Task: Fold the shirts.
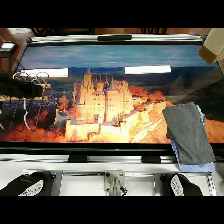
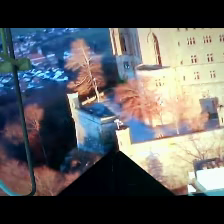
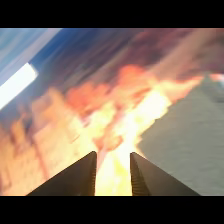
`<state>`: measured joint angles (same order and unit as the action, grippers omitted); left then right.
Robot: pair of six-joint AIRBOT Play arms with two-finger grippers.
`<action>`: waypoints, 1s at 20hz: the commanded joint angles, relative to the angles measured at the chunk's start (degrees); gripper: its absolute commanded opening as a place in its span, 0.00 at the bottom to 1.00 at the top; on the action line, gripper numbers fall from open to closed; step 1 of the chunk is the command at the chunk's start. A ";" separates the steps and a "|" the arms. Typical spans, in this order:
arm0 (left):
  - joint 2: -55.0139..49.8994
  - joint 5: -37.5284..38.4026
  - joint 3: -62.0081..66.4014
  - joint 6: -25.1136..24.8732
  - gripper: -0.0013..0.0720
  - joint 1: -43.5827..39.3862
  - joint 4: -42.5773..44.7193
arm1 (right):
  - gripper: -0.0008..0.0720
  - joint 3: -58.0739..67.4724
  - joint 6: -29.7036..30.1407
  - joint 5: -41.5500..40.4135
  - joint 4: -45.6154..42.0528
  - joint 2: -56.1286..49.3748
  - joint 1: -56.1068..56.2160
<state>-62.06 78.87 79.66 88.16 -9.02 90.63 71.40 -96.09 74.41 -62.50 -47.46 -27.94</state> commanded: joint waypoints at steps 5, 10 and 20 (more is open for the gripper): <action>-9.27 6.25 2.32 8.39 0.96 -15.02 6.86 | 0.92 1.92 -11.87 2.23 -29.66 -12.09 43.80; -10.73 5.73 -2.69 10.95 0.94 -15.67 0.79 | 0.92 1.92 -18.69 4.81 -25.81 -21.59 49.83; -10.36 -4.98 -5.95 10.93 0.94 -15.65 -0.22 | 0.92 1.92 -18.73 4.66 -25.44 -22.71 49.83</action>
<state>-72.40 76.88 74.02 99.22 -24.62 90.76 73.28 -114.59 79.02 -88.01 -69.95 21.69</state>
